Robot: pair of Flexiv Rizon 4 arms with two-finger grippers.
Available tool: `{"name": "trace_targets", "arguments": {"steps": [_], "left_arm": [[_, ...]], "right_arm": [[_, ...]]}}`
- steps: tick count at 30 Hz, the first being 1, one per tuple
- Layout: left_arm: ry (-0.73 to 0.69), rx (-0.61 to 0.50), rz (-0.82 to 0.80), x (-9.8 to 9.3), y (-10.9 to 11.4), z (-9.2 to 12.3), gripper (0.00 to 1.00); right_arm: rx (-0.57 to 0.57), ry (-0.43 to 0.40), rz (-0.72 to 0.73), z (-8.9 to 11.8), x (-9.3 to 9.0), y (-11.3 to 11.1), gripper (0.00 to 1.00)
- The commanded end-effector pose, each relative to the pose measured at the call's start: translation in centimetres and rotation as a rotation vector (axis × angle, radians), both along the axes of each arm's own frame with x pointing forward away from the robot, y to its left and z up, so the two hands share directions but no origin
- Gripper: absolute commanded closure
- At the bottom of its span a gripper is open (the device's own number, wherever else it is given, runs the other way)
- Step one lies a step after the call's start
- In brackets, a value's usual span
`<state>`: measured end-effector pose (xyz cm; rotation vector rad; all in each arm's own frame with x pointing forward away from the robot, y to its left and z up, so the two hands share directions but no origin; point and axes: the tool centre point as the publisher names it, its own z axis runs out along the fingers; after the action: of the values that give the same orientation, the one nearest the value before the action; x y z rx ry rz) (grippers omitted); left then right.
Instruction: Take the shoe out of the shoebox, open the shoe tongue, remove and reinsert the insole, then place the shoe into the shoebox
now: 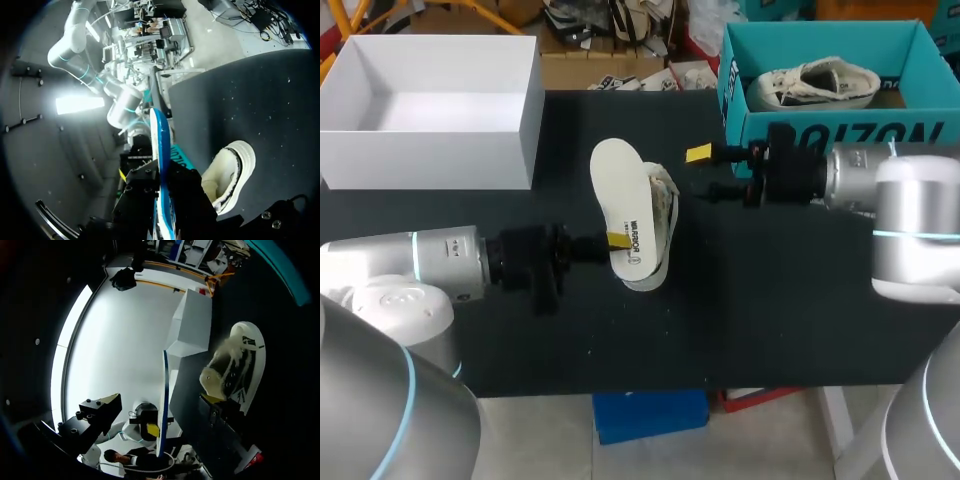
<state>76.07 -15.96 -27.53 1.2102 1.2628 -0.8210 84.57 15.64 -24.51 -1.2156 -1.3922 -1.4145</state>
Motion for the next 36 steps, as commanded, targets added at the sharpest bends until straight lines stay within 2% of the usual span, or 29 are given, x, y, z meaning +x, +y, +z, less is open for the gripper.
{"name": "trace_targets", "arguments": {"steps": [1,13,22,36], "left_arm": [[-0.001,0.003,0.005,0.0,-0.2,0.0,1.0],[-0.001,0.003,0.005,0.0,-0.2,0.0,1.0],[-0.001,0.003,0.005,0.0,-0.2,0.0,1.0],[-0.001,0.003,0.005,0.0,-0.2,0.0,1.0]], "right_arm": [[-0.033,0.031,0.147,-0.9,1.1,-0.3,0.0],[-0.051,0.09,0.237,-2.2,-0.2,3.2,0.0],[-0.056,0.088,0.25,-1.9,-1.1,5.7,0.0],[-0.05,0.076,0.259,-1.5,-1.5,8.0,0.0]]}}
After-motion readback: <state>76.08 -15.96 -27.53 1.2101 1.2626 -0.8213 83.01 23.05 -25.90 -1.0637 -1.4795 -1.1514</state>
